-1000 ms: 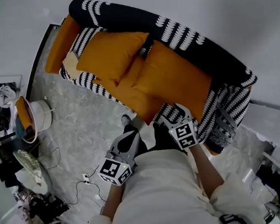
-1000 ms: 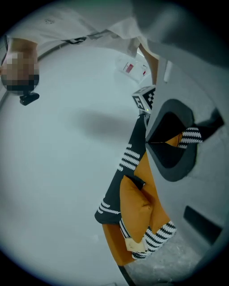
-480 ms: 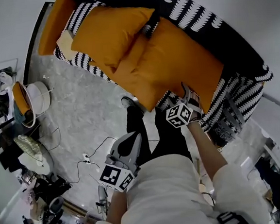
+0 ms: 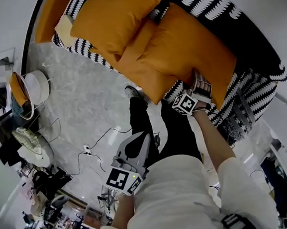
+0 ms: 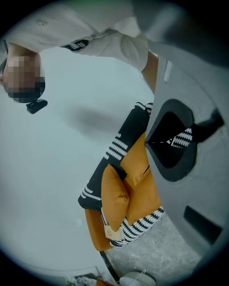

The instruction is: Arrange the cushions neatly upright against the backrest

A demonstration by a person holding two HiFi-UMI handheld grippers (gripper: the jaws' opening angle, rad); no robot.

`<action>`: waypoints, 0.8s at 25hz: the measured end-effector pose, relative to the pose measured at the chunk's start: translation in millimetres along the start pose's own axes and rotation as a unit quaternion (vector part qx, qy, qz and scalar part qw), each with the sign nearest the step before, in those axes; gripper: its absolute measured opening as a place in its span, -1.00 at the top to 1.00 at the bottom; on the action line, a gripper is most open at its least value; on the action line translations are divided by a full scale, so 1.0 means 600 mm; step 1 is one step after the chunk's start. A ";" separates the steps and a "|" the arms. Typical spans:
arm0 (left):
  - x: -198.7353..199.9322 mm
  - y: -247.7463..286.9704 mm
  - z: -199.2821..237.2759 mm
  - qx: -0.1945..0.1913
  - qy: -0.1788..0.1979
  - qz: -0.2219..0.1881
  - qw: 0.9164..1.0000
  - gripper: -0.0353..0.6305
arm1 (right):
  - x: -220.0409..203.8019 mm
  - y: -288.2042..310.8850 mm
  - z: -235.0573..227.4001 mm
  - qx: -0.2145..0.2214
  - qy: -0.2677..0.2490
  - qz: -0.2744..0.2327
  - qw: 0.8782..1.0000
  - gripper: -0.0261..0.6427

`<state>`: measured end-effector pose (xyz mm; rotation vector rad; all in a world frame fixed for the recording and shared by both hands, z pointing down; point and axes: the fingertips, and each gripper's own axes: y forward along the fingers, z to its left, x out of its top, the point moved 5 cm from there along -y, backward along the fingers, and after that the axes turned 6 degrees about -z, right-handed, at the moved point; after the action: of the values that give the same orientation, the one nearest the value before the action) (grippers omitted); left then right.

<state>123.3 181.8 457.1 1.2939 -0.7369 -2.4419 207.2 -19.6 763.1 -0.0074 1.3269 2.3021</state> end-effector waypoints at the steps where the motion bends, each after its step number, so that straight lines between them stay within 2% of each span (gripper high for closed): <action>1: 0.002 -0.005 0.000 0.001 0.001 -0.004 1.000 0.85 | -0.001 0.005 -0.011 -0.005 0.002 0.007 1.000 -0.24; 6: 0.013 -0.027 -0.008 -0.002 0.006 -0.022 1.000 0.85 | 0.000 0.005 -0.071 -0.003 0.012 0.032 0.999 -0.21; 8: 0.018 -0.031 -0.014 -0.007 0.013 -0.029 0.999 0.85 | -0.004 -0.004 -0.088 0.005 0.026 0.038 0.999 0.02; 13: 0.034 -0.037 -0.021 -0.017 0.033 -0.049 0.998 0.85 | -0.014 -0.032 -0.131 0.011 0.069 0.048 0.996 0.23; 20: 0.066 -0.069 -0.044 -0.043 0.075 -0.078 0.993 0.85 | -0.046 -0.127 -0.157 0.012 0.136 0.049 0.989 0.30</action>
<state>122.4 189.7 394.7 1.5335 -0.5045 -2.4304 241.2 -76.0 657.6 -0.2635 1.5188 2.4333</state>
